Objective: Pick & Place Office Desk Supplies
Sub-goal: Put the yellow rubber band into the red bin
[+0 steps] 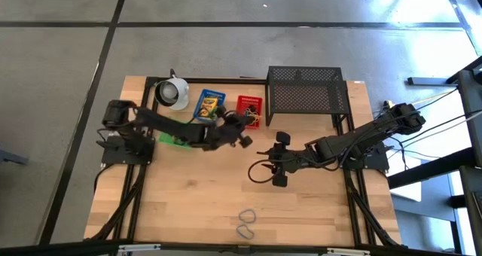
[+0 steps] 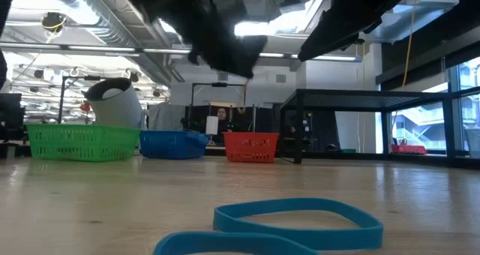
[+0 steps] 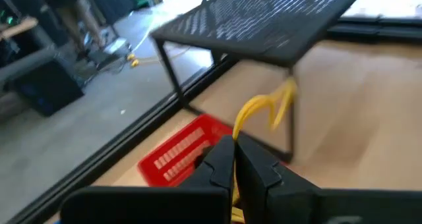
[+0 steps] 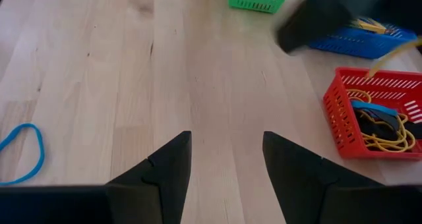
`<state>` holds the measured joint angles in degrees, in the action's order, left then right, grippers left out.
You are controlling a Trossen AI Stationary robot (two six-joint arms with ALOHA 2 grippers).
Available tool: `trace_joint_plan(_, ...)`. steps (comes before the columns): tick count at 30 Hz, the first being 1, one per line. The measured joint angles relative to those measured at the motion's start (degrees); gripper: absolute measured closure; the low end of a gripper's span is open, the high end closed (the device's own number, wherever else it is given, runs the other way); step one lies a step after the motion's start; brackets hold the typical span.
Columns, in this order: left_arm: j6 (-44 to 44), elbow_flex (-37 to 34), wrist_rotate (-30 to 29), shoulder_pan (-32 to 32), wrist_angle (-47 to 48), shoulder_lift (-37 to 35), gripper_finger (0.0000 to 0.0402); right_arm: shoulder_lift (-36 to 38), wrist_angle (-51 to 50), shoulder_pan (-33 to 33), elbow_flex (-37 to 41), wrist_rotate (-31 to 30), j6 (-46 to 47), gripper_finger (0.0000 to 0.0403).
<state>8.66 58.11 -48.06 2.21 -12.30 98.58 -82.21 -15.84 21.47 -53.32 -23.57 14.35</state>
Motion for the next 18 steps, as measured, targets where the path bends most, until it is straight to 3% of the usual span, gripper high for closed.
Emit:
trace_joint_plan(8, 1.4, 0.0, 3.3, -7.7, -1.3, 6.5, 0.0398, 0.0, 0.0, 0.0, 0.0, 0.0, -1.3, 0.0213)
trace_joint_plan(18, 2.8, 0.0, 8.7, -11.1, -1.7, 9.3, 0.0392, 0.0, 0.0, 0.0, 0.0, 0.1, -1.6, 0.0213)
